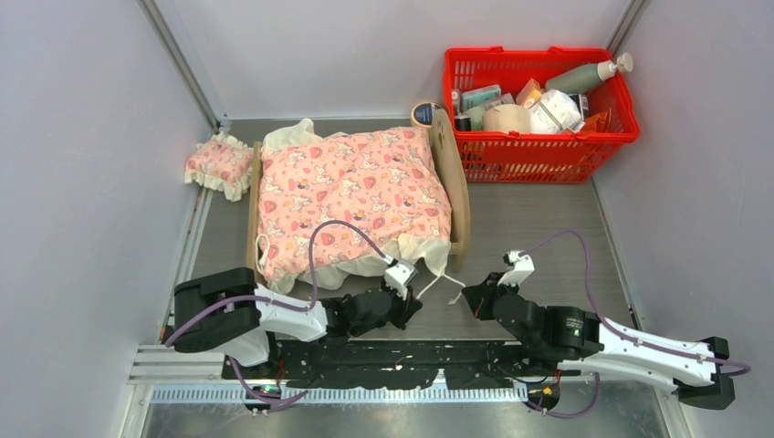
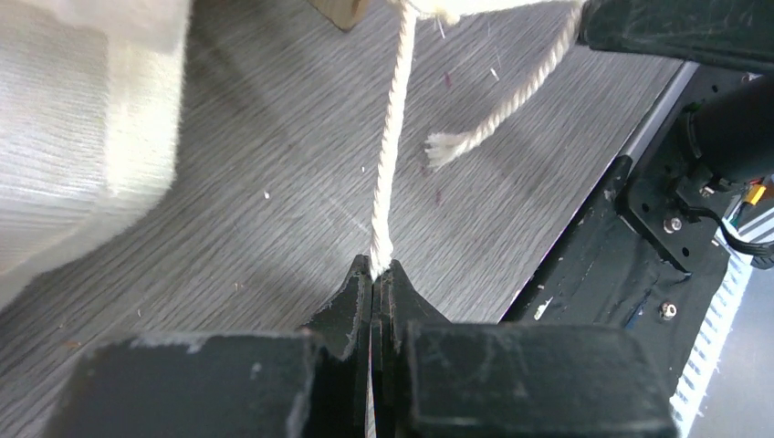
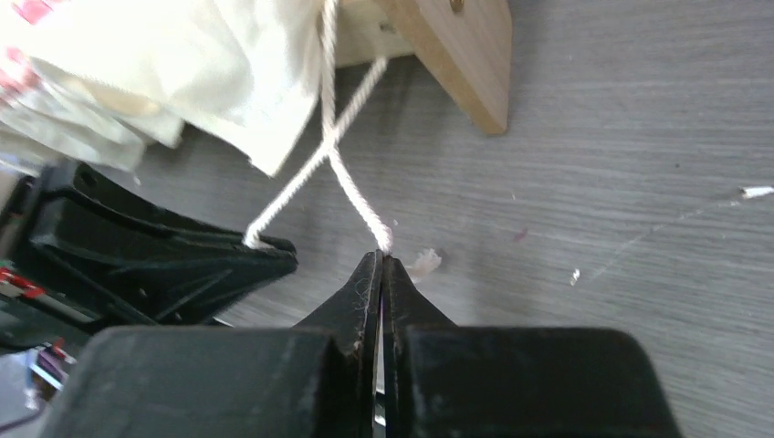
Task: Set up the pet bed
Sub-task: Cross the ropes on the bed frame.
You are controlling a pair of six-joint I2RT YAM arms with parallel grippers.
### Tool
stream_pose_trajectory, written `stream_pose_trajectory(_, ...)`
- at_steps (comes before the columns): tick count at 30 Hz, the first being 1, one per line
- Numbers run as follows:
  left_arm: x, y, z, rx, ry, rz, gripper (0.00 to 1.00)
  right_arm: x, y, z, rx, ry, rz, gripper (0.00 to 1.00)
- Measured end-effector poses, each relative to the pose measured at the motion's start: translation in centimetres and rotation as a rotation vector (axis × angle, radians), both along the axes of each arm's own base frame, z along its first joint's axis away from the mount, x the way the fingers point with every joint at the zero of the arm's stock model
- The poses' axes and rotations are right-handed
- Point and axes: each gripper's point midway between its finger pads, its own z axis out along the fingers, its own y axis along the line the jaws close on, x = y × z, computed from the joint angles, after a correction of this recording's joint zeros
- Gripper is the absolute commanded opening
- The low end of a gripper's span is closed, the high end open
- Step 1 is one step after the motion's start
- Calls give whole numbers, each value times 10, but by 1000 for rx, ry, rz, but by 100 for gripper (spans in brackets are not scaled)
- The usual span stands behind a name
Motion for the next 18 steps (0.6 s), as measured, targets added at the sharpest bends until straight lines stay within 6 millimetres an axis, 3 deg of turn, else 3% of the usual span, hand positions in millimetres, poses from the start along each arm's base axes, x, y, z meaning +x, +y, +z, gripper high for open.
stream_pose_trajectory(6, -3, -3, -12, 22, 22, -12, 0, -15, -1, -33, -180, 112, 63, 17)
stream_pose_trajectory(8, -4, -3, -17, 30, 33, -14, 0, -18, -1, -42, -227, 137, 82, 32)
stream_pose_trajectory(10, -5, -3, -21, 38, 44, -15, 0, -20, -1, -50, -276, 156, 93, 40)
stream_pose_trajectory(14, -6, -3, -22, 38, 47, -20, 0, -18, -3, -54, -308, 180, 54, 43)
stream_pose_trajectory(18, -5, -5, -20, 26, 44, -20, 0, -13, 7, -50, -178, 198, -32, 49)
